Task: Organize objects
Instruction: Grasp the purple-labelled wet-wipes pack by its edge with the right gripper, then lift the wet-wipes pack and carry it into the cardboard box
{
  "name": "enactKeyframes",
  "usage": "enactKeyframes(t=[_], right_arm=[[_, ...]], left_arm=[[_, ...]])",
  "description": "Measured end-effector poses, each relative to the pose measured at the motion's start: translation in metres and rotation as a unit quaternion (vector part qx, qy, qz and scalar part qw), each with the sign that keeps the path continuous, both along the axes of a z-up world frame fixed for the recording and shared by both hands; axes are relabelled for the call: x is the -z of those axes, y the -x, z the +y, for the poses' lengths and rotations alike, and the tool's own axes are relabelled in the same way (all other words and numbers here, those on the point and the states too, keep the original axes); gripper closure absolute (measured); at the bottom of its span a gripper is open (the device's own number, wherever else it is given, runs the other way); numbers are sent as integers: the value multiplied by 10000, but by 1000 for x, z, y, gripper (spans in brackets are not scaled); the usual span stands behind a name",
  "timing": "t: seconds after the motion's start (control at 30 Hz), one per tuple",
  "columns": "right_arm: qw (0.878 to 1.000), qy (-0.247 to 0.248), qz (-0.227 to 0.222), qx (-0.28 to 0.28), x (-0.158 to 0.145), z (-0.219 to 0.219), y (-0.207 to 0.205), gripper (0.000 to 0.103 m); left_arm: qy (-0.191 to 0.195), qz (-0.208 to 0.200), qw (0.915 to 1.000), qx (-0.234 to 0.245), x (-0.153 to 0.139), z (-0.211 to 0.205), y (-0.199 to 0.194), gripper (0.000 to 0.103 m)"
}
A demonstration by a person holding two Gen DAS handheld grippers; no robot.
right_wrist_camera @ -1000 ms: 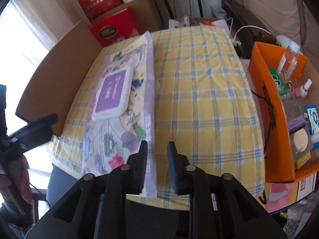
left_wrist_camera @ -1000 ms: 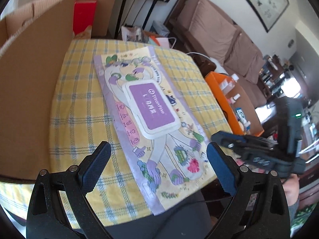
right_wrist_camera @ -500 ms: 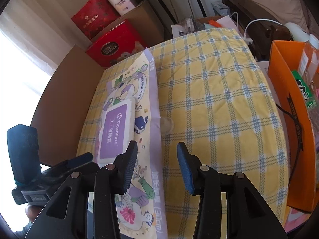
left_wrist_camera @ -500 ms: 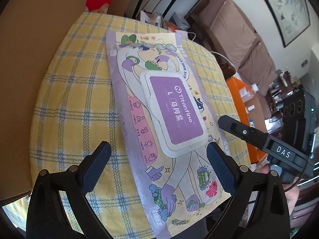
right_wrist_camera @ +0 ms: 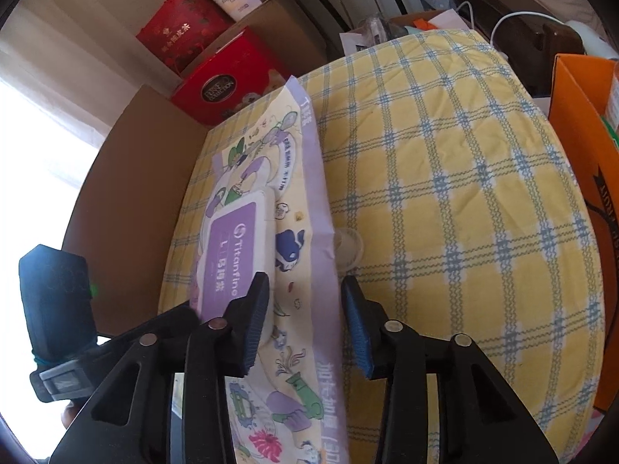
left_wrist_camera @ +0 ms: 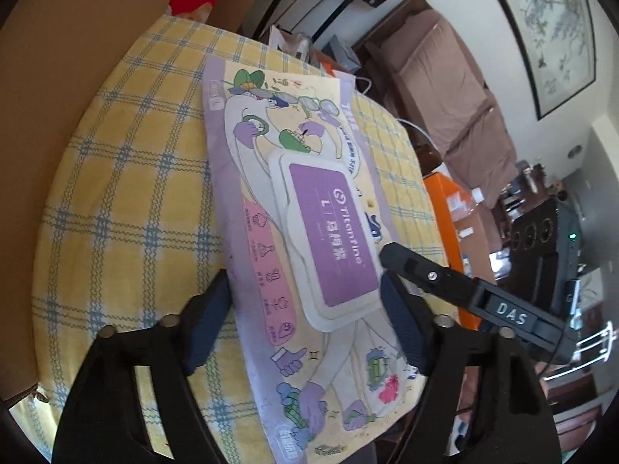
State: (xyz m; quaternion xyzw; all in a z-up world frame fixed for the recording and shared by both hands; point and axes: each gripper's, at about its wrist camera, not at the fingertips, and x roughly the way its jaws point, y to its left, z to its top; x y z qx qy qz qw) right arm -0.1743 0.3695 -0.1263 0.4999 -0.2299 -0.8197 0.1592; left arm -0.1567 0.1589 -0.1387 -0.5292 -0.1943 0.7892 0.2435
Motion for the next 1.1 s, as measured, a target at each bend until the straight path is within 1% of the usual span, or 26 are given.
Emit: enactKeyframes(t=[0.1, 0.13, 0.17, 0.2, 0.23, 0.27, 0.33, 0.4, 0.47, 0.63, 0.8, 0.93, 1.1], right_arm=[[10000, -80, 30, 41, 0, -1, -3, 76], [9999, -101, 29, 61, 0, -1, -4, 83], [10000, -29, 55, 60, -2, -1, -6, 89], [9999, 84, 81, 52, -4, -1, -8, 89], [9998, 128, 113, 44, -6, -2, -9, 89], [9998, 88, 148, 19, -9, -4, -11, 89], [9995, -186, 241, -24, -15, -14, -14, 89], [9990, -323, 317, -44, -20, -20, -17, 89], [9989, -305, 367, -8, -23, -22, -20, 90], [9987, -68, 496, 48, -36, -21, -26, 92], [9969, -36, 789, 23, -65, -27, -31, 92], [9950, -52, 993, 20, -87, -37, -33, 92], [9933, -44, 1151, -43, -108, -49, -31, 92]], left_arm=[[86, 40, 10000, -17, -1, -1, 1, 53], [65, 48, 10000, 3, -3, -1, 1, 56], [52, 65, 10000, 21, -5, -1, 0, 62], [39, 116, 9999, 71, -8, 0, -2, 65], [45, 168, 9998, 100, -12, 2, -3, 67], [70, 237, 9996, 124, -16, 4, -5, 67], [102, 401, 9990, 149, -26, 7, -10, 68], [125, 556, 9983, 144, -35, 7, -13, 70], [108, 651, 9977, 117, -43, 5, -13, 73], [91, 877, 9960, 121, -69, -1, -19, 74], [-23, 1105, 9938, 77, -97, -14, -22, 74], [-126, 1186, 9929, 32, -113, -24, -20, 74], [-118, 1343, 9909, -41, -130, -39, -21, 74]])
